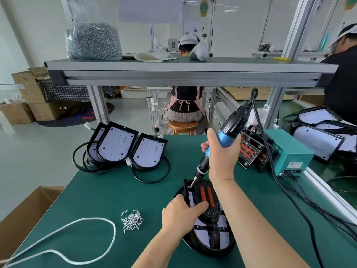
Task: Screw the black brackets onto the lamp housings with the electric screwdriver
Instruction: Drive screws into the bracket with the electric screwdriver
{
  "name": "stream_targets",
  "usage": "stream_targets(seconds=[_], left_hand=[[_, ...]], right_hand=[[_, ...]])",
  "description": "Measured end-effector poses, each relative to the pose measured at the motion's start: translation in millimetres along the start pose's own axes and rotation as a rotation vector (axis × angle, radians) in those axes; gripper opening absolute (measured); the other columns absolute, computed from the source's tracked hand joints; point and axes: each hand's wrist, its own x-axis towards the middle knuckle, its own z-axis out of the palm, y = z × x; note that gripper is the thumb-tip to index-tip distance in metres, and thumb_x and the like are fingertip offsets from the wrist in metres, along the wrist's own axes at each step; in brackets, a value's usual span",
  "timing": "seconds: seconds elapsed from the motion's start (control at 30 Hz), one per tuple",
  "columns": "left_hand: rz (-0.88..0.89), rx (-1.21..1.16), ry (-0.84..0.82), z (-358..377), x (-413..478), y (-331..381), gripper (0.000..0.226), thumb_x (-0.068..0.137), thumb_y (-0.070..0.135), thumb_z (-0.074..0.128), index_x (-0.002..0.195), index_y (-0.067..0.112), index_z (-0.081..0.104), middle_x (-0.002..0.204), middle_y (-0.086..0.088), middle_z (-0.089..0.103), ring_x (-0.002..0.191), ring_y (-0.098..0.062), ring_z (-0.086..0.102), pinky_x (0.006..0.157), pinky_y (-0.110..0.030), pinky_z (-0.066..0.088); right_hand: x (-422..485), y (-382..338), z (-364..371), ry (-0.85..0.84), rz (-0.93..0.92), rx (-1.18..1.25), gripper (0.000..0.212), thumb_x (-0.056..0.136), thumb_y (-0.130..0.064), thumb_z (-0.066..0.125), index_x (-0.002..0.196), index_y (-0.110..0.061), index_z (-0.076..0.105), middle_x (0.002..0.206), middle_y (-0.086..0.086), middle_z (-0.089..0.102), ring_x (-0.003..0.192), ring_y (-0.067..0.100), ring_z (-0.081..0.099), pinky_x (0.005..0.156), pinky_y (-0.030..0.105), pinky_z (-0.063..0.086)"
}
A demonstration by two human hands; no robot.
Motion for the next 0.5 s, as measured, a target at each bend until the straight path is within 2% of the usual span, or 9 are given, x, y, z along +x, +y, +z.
stream_targets(seconds=[0.23, 0.5], left_hand=[[0.005, 0.008, -0.019, -1.5, -2.7, 1.9, 0.051, 0.078, 0.06, 0.07, 0.097, 0.014, 0.059, 0.093, 0.0, 0.069, 0.094, -0.024, 0.064, 0.097, -0.045, 0.048], [0.014, 0.017, -0.012, -3.3, -5.0, 3.3, 0.056, 0.078, 0.063, 0.069, 0.099, 0.013, 0.054, 0.094, 0.004, 0.065, 0.096, -0.022, 0.063, 0.096, -0.042, 0.049]], right_hand=[[-4.2, 4.2, 0.3, -0.031, -0.005, -0.047, 0.029, 0.082, -0.029, 0.074, 0.102, -0.031, 0.054, 0.071, -0.005, 0.066, 0.058, 0.019, 0.067, 0.058, 0.031, 0.055], [-2.5, -3.6, 1.8, -0.017, -0.013, -0.007, 0.033, 0.083, -0.025, 0.074, 0.109, -0.023, 0.055, 0.077, 0.006, 0.064, 0.058, 0.02, 0.066, 0.057, 0.029, 0.055]])
